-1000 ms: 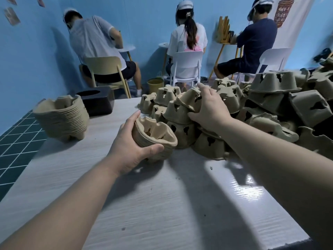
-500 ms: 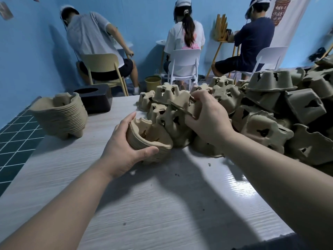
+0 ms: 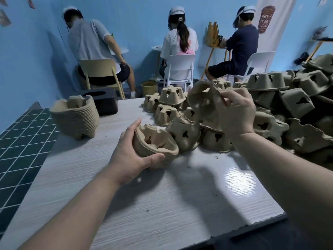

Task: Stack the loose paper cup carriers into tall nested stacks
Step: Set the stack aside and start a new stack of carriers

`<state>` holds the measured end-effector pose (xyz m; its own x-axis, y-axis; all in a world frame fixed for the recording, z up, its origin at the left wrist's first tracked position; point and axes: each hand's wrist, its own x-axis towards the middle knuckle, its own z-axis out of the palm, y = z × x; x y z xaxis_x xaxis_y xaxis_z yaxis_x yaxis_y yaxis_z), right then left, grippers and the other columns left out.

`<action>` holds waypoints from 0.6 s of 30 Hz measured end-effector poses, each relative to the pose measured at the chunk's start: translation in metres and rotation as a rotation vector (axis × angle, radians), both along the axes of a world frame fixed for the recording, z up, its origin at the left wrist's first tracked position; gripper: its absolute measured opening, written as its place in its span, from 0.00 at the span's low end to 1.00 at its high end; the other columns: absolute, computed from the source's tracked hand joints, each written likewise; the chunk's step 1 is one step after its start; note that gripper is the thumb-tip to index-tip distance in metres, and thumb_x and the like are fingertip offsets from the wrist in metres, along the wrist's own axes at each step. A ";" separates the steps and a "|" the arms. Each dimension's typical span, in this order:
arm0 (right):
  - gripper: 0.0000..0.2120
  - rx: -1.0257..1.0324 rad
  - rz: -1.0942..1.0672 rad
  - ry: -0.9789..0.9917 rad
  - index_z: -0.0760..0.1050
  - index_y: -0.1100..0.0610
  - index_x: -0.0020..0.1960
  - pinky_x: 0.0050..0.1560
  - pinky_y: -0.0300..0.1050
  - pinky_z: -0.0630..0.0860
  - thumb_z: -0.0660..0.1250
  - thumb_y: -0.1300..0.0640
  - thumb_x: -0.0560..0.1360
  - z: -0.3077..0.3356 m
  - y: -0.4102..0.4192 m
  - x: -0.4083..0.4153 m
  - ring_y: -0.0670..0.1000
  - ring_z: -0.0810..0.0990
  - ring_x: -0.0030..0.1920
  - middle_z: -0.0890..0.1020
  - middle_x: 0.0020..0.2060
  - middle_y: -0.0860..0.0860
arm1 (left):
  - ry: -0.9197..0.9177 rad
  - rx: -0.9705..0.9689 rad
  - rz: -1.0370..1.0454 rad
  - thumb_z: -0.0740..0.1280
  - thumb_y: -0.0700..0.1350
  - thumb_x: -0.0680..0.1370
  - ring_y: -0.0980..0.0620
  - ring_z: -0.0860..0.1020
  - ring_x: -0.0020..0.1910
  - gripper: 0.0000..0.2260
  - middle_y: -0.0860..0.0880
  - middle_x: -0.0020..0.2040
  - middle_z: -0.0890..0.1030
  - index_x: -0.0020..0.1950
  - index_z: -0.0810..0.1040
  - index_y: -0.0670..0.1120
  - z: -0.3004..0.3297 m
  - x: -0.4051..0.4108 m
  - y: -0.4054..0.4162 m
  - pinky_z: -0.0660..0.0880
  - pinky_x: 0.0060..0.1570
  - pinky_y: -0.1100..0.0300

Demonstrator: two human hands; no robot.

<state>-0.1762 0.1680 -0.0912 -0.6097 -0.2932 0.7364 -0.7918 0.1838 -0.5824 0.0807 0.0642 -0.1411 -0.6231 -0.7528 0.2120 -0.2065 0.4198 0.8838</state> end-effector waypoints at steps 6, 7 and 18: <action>0.06 0.050 0.121 -0.320 0.78 0.51 0.39 0.45 0.50 0.78 0.71 0.51 0.72 0.003 0.008 0.014 0.52 0.81 0.38 0.81 0.34 0.48 | -0.007 0.001 -0.015 0.79 0.64 0.52 0.57 0.68 0.69 0.53 0.57 0.71 0.67 0.74 0.59 0.66 -0.001 0.001 0.001 0.66 0.71 0.55; 0.04 0.060 0.176 -0.382 0.79 0.51 0.40 0.42 0.48 0.80 0.73 0.52 0.72 0.001 0.008 0.019 0.50 0.82 0.36 0.82 0.34 0.47 | -0.007 0.002 -0.014 0.78 0.64 0.52 0.57 0.68 0.69 0.53 0.57 0.71 0.67 0.73 0.59 0.67 -0.001 0.002 0.002 0.66 0.71 0.55; 0.14 0.293 0.495 -0.456 0.78 0.51 0.50 0.45 0.46 0.82 0.69 0.67 0.71 -0.021 0.000 0.045 0.43 0.81 0.34 0.82 0.35 0.45 | -0.004 0.005 0.046 0.80 0.62 0.53 0.57 0.68 0.69 0.54 0.57 0.71 0.67 0.75 0.59 0.63 -0.002 0.010 0.018 0.64 0.68 0.63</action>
